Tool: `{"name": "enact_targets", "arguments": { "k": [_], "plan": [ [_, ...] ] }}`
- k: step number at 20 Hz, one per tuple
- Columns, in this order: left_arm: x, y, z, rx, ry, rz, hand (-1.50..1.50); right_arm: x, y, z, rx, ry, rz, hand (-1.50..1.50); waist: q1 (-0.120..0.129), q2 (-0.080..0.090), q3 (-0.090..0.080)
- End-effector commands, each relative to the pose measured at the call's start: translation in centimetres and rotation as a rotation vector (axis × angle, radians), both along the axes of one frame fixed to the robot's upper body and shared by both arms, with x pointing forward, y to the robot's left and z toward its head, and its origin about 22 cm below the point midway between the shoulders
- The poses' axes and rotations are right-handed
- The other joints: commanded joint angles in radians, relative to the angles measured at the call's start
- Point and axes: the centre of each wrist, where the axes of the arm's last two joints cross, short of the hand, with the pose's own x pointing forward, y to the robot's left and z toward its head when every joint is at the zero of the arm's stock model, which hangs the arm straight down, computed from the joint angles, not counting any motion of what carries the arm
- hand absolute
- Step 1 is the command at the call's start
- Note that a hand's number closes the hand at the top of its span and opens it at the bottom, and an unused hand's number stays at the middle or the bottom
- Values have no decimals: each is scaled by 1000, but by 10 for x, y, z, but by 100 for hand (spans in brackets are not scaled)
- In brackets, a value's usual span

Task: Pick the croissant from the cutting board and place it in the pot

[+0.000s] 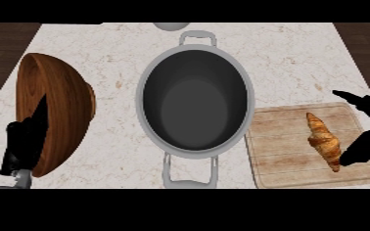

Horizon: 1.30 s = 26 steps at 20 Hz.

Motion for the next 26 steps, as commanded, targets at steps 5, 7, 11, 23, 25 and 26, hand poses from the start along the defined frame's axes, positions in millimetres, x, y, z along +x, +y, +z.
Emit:
{"name": "enact_targets", "arguments": {
  "k": [5, 7, 11, 23, 25, 26],
  "plan": [
    [-5, 6, -4, 6, -2, 26, 0, 4, 28, -4, -55, 50, 2, -150, -12, -3, 0],
    [-9, -17, -7, 6, -9, 18, 0, 11, 10, -29, -64, 89, 16, -150, -8, -2, 0],
    [6, 15, 3, 4, -2, 13, 0, 8, 21, -29, -51, 96, -2, -150, -13, -2, 0],
    [7, 7, -14, 2, -8, 8, 0, 34, 14, -72, -89, 137, -17, -150, -9, -1, 0],
    [5, -11, -4, -1, -10, 18, 0, 19, 7, -81, -96, 151, -3, -150, -10, -2, 0],
    [-16, 16, -10, 21, -4, 19, 0, 16, 9, -86, -83, 147, -21, -150, -8, -2, 0]
  ]
}}
